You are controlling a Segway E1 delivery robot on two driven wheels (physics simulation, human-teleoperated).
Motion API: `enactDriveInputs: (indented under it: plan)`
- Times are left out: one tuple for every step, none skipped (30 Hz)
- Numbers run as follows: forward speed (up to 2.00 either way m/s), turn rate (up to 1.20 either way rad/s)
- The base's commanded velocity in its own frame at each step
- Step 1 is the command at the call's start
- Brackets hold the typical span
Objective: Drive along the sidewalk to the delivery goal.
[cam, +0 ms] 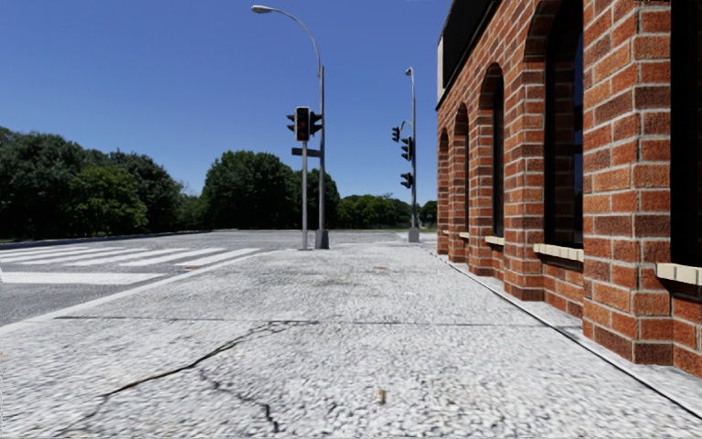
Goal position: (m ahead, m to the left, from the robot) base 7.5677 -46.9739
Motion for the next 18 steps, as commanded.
enactDriveInputs:
  plan:
    - [2.0,-0.3]
    - [2.0,-0.3]
    - [2.0,-0.3]
    - [2.0,-0.3]
    - [2.0,-0.3]
    - [2.0,-0.3]
    - [2.0,-0.3]
    - [2.0,-0.3]
    - [2.0,-0.3]
    - [2.0,-0.3]
    - [2.0,-0.3]
    - [2.0,-0.3]
    - [2.0,-0.3]
    - [2.0,-0.3]
    - [2.0,-0.3]
    - [2.0,-0.3]
    - [2.0,-0.3]
    - [2.0,-0.3]
